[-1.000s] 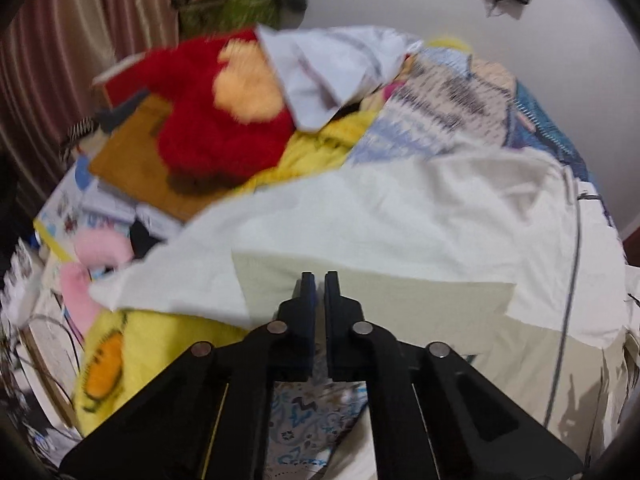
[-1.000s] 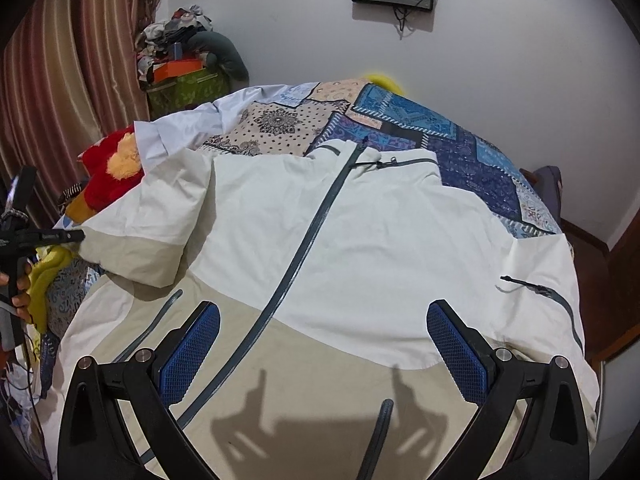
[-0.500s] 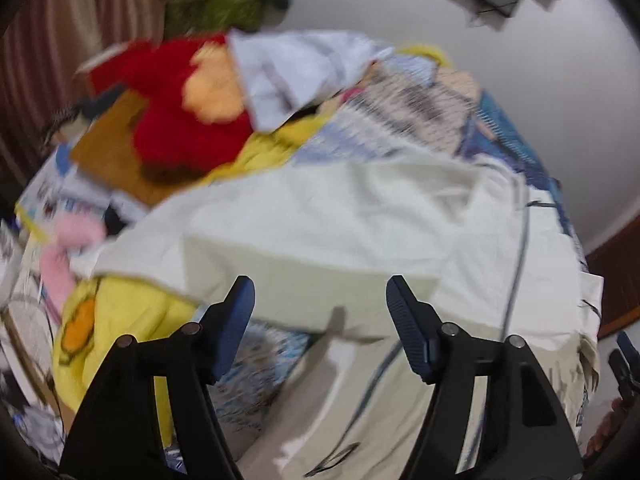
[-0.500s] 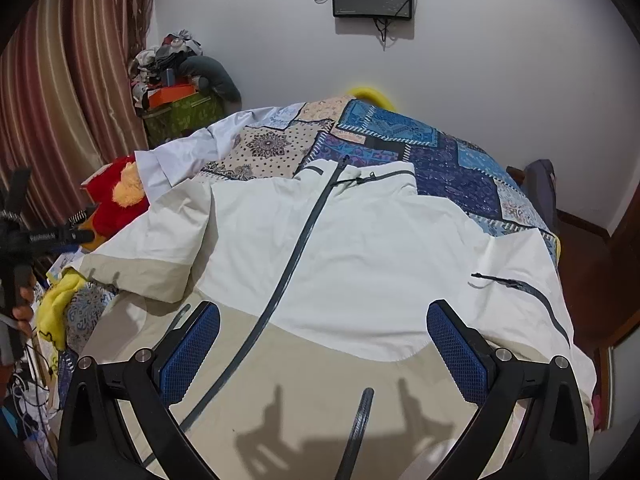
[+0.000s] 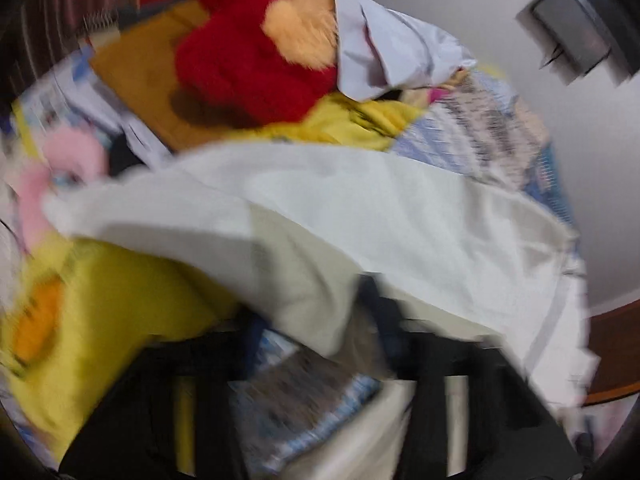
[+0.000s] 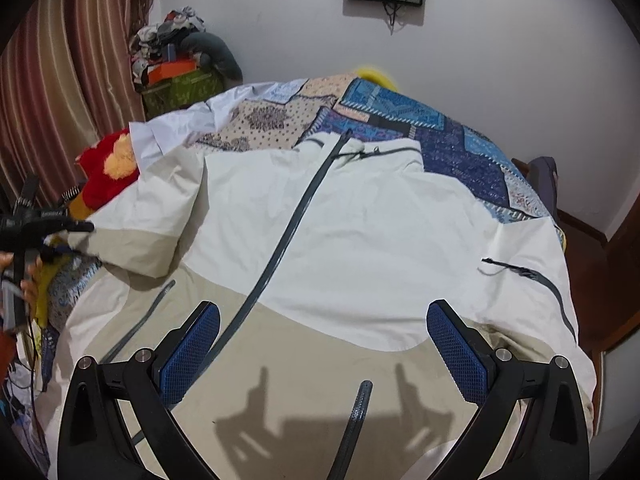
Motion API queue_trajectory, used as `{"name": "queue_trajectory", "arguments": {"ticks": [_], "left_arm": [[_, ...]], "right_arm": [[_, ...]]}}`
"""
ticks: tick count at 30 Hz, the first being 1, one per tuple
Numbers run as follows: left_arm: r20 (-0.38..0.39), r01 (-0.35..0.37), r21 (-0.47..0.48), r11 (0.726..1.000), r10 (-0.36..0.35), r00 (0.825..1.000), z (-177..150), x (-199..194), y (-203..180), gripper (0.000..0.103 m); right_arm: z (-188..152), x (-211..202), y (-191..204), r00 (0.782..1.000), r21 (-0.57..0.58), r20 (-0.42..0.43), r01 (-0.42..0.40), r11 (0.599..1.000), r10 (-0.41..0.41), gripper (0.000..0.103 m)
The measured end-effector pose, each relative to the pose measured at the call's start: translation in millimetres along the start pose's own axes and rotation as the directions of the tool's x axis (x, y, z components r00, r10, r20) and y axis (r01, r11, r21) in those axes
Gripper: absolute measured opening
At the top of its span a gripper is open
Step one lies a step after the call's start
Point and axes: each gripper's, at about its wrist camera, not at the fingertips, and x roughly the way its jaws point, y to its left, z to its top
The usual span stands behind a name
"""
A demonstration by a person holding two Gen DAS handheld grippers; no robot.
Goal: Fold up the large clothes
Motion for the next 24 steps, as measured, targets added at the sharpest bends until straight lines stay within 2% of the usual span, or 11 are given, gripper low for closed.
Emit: {"name": "queue_trajectory", "arguments": {"ticks": [1,2,3,6,8,10,13,15,17,22,24], "left_arm": [[0.021,-0.029,0.03,0.999,0.028,0.999,2.0,-2.1,-2.3,0.019],[0.066,-0.076,0.07,0.995,0.072,0.995,3.2,-7.3,-9.8,0.01],[0.129,-0.14,0.121,0.983,0.124,0.984,3.4,-15.9,-20.8,0.006],[0.246,-0.213,0.237,0.948,0.153,0.957,0.8,-42.0,-53.7,0.003],[0.315,-0.217,0.302,0.928,0.117,0.942,-1.7,-63.8,-79.6,0.003],[0.366,-0.197,0.38,0.904,0.048,0.929,-8.4,-86.5,-113.4,0.003],[0.411,-0.177,0.504,0.845,-0.055,0.91,-28.6,-116.6,-167.4,0.003],[0.396,-0.15,0.575,0.805,-0.113,0.911,-43.5,-124.2,-204.3,0.003],[0.352,-0.11,0.63,0.769,-0.155,0.923,-61.4,-122.5,-235.0,0.003],[0.26,-0.08,0.716,0.694,-0.159,0.952,-108.7,-85.7,-292.1,0.003],[0.182,-0.031,0.741,0.67,-0.157,0.971,-129.4,-62.9,-307.6,0.003]], "right_arm": [[-0.8,2.0,0.3,1.0,-0.005,-0.005,0.003,1.0,-0.003,0.103],[-1.1,3.3,0.9,1.0,-0.01,-0.007,0.007,1.0,-0.007,0.103],[-1.3,4.2,0.2,1.0,-0.013,-0.007,0.01,1.0,-0.01,0.103],[-1.1,1.1,-3.0,1.0,-0.02,0.002,0.02,1.0,-0.02,0.103],[-0.6,-2.4,-6.0,1.0,-0.016,0.013,0.023,1.0,-0.023,0.103],[0.0,-7.0,-11.5,0.999,-0.003,0.025,0.026,1.0,-0.026,0.103],[1.6,-14.1,-21.6,0.999,0.031,0.038,0.017,0.999,-0.018,0.103],[1.5,-20.2,-29.1,0.999,0.056,0.048,0.012,0.998,-0.015,0.103],[0.2,-26.6,-37.2,0.998,0.074,0.058,0.013,0.997,-0.017,0.103],[-8.8,-48.0,-60.9,0.996,0.096,0.073,0.038,0.995,-0.045,0.103],[-13.5,-55.0,-70.1,0.995,0.098,0.075,0.053,0.994,-0.061,0.103]]}}
